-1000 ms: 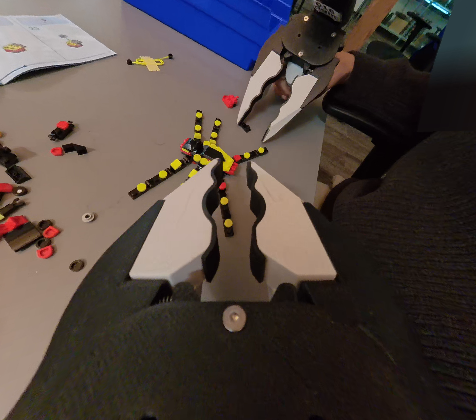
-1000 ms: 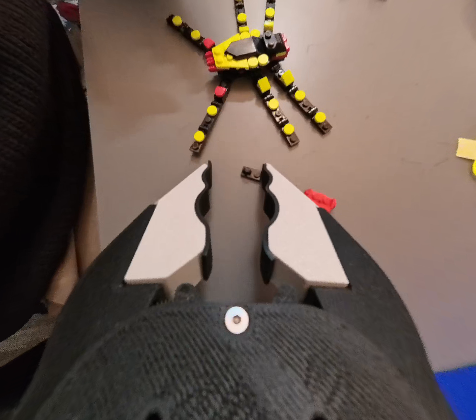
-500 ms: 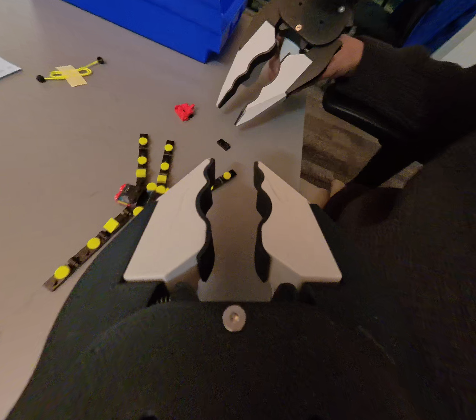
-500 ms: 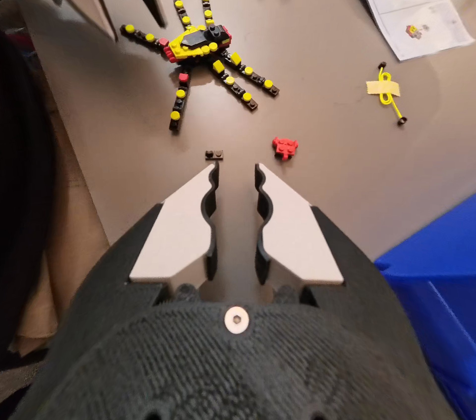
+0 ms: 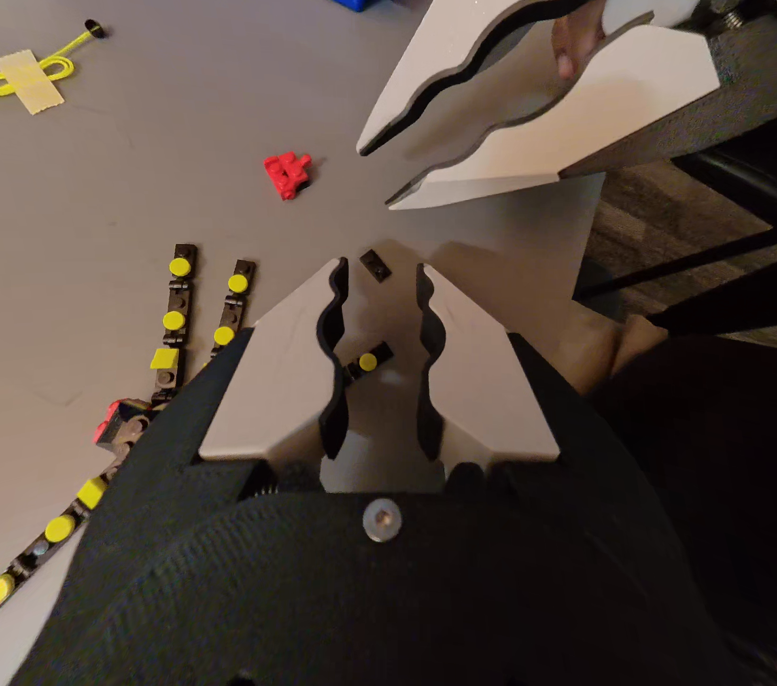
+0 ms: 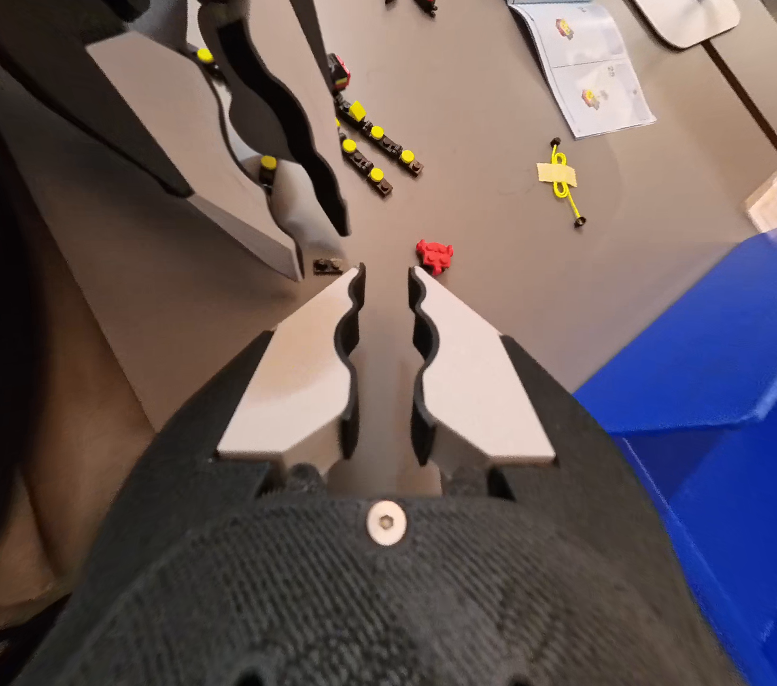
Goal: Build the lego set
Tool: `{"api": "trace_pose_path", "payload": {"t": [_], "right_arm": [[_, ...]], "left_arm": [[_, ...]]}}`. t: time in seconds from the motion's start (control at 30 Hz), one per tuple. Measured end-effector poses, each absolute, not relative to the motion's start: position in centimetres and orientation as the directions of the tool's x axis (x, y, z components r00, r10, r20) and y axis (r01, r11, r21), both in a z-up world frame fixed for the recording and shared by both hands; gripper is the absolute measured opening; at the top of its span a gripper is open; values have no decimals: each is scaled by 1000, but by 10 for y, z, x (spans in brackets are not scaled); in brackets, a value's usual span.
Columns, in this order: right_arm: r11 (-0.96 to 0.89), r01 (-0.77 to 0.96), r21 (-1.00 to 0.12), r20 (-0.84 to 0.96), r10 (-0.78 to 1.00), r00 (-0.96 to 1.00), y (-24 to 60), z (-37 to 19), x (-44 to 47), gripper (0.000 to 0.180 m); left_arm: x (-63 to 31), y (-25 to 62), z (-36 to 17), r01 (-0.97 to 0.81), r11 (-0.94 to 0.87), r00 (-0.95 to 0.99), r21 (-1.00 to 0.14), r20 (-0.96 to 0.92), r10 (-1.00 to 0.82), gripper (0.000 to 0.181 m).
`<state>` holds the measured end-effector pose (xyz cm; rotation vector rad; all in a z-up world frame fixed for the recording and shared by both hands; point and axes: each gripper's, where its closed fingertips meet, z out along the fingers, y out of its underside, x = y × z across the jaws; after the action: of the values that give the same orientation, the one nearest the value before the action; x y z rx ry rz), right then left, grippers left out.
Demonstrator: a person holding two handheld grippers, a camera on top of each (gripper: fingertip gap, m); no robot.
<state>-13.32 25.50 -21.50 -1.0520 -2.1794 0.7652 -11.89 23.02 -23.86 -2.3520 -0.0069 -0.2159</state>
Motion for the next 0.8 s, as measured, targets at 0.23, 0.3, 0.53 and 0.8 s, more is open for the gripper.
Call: {"api": "trace_pose_path", "payload": {"t": [0.23, 0.3, 0.53, 0.8], "right_arm": [[507, 469, -723, 212, 809, -548, 254, -216, -134, 19], [508, 456, -731, 216, 806, -551, 254, -213, -135, 19], [492, 458, -740, 194, 809, -554, 255, -214, -139, 19], [489, 490, -721, 190, 820, -540, 260, -221, -140, 19]], "left_arm": [[-124, 239, -250, 40, -718, 995, -695, 97, -38, 26], [-126, 239, -251, 20, -724, 997, -689, 69, -37, 22], [-138, 231, -247, 14, -739, 1000, -673, 28, -7, 19], [-131, 232, -244, -18, -740, 996, -672, 51, -70, 23]]}}
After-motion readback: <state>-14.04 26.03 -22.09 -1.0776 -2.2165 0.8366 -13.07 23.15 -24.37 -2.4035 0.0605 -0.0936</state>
